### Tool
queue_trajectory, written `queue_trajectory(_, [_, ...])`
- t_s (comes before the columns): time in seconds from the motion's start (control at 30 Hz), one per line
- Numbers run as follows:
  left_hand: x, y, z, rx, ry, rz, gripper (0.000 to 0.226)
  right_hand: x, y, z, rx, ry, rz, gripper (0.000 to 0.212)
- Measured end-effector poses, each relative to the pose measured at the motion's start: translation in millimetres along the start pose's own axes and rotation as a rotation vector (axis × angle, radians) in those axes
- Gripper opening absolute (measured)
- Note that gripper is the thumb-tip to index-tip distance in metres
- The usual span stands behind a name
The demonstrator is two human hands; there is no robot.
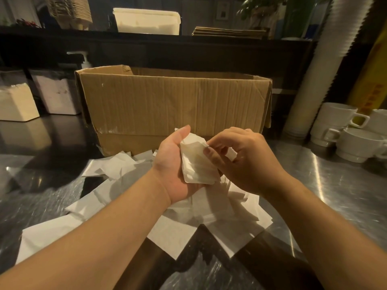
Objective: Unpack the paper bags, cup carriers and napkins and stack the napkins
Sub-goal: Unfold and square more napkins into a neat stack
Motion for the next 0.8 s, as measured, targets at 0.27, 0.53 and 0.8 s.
queue_trajectory(0.27, [0,-2,-1,0.017,-0.05,0.002,0.065,-1,-3,-1,0.011,0.007,0.02,0.042])
queue_trajectory(0.53, [4,-1,-1,0.028,-0.019,0.041,0.079,4,-5,-2,-0.037,-0.011,-0.145,0.011])
queue_trajectory(0.8, [2,0,0,0.024,-0.02,0.019,0.064,9,-2,-2,0.062,0.243,-0.017,0.024])
Point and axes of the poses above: each hand's wrist, its own z-axis towards the middle knuckle, its own x-axis out of the palm, y = z × x, the point moved 5 cm from there along z, towards the middle knuckle, and after that the axes turned 3 degrees about y, right-handed, at the moved point
